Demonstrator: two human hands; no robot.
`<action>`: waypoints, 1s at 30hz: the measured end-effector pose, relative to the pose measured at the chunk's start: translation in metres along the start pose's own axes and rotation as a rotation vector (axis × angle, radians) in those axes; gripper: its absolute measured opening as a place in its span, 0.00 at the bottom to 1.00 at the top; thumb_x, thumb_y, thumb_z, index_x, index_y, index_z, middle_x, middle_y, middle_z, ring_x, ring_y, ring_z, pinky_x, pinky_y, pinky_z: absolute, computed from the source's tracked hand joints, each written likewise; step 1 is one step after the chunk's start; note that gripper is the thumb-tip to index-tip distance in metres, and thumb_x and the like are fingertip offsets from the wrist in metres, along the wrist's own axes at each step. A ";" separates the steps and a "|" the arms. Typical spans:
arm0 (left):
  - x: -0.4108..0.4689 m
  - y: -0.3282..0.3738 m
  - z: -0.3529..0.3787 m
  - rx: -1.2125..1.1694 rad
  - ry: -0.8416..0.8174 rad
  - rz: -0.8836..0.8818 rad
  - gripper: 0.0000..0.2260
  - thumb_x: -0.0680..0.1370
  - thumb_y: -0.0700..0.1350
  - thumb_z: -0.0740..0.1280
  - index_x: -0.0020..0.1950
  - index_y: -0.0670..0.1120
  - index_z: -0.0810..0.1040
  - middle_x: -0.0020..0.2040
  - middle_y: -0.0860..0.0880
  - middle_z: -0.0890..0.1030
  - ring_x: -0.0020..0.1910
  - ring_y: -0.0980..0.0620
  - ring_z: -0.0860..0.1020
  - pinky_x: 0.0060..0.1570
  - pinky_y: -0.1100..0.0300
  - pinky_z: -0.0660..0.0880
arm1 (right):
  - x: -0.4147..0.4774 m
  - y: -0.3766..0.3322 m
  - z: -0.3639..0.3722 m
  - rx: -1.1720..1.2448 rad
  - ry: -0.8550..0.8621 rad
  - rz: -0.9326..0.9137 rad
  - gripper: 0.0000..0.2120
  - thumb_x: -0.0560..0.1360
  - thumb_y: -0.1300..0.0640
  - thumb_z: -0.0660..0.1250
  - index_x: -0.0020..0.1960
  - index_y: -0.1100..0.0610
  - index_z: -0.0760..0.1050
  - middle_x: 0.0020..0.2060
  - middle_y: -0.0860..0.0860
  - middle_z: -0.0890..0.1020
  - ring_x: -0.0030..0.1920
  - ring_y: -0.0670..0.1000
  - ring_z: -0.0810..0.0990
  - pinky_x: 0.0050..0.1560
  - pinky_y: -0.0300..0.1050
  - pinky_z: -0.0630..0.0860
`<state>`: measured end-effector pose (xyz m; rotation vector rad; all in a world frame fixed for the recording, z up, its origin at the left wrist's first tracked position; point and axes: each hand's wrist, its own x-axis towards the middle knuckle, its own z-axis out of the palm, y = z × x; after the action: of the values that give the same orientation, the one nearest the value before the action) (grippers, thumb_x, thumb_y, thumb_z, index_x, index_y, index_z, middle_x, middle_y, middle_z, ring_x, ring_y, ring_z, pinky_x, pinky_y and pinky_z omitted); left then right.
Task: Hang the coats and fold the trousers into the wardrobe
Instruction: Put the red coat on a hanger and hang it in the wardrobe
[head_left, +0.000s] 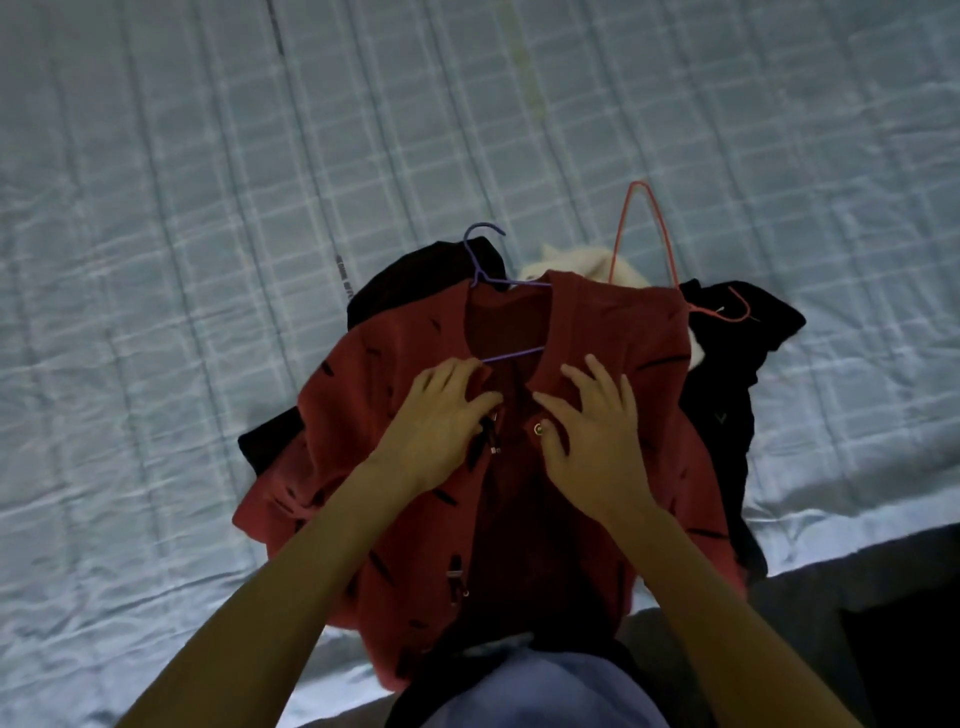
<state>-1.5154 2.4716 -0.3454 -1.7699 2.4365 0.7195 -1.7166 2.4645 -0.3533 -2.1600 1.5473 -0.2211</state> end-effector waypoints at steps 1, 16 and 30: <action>0.002 0.000 -0.003 0.001 0.004 0.021 0.18 0.68 0.40 0.74 0.57 0.46 0.79 0.62 0.38 0.74 0.62 0.37 0.72 0.58 0.44 0.70 | -0.001 -0.001 0.000 -0.026 -0.025 0.005 0.19 0.74 0.52 0.57 0.60 0.53 0.78 0.66 0.58 0.73 0.73 0.59 0.59 0.71 0.65 0.52; -0.011 0.004 -0.001 -0.120 0.366 0.239 0.08 0.78 0.44 0.62 0.47 0.41 0.79 0.46 0.45 0.80 0.44 0.49 0.76 0.42 0.58 0.73 | 0.025 -0.006 -0.019 -0.132 -0.010 -0.177 0.13 0.74 0.46 0.60 0.44 0.53 0.78 0.51 0.48 0.82 0.70 0.54 0.65 0.73 0.59 0.44; -0.021 0.016 0.029 -0.249 0.521 0.199 0.06 0.81 0.38 0.60 0.57 0.41 0.72 0.49 0.40 0.82 0.50 0.48 0.80 0.45 0.57 0.80 | 0.035 0.013 -0.035 -0.119 -0.494 -0.172 0.10 0.74 0.49 0.64 0.53 0.46 0.79 0.59 0.43 0.74 0.67 0.47 0.61 0.70 0.51 0.35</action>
<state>-1.5293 2.5053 -0.3594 -2.0366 3.0092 0.6664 -1.7285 2.4188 -0.3333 -2.2184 1.1203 0.3364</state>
